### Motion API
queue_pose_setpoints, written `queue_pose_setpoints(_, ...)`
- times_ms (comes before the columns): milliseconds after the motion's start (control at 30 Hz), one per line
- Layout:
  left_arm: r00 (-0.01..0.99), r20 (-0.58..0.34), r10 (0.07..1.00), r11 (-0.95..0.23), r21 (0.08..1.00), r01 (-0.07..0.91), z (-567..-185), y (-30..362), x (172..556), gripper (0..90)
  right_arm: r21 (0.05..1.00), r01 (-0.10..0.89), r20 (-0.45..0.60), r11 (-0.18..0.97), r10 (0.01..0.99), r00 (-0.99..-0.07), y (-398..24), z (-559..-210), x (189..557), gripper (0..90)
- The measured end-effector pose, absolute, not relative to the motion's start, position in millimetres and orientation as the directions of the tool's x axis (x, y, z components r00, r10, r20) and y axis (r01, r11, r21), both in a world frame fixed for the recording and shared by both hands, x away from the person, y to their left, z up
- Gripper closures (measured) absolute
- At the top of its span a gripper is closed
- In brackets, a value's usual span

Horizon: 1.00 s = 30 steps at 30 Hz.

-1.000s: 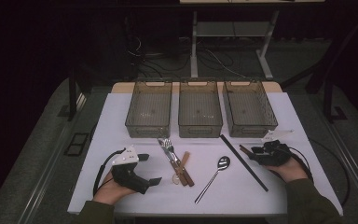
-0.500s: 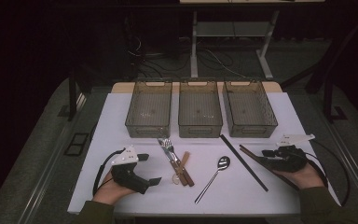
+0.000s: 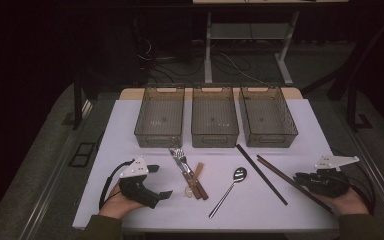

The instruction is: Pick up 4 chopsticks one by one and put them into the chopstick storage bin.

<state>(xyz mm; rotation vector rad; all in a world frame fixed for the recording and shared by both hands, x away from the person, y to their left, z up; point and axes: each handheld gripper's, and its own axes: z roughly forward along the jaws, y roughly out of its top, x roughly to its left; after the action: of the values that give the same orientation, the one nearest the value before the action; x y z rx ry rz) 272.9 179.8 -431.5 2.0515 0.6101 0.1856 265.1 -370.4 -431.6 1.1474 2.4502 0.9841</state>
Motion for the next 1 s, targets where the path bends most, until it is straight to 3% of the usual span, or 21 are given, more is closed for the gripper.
queue_pose_setpoints(1000,0.863,-0.112,0.493,-0.411,0.844,0.345,-435,180,276,0.5,0.629,0.603,0.052,0.490,0.748,-0.662,-374,-444,269,81.0)
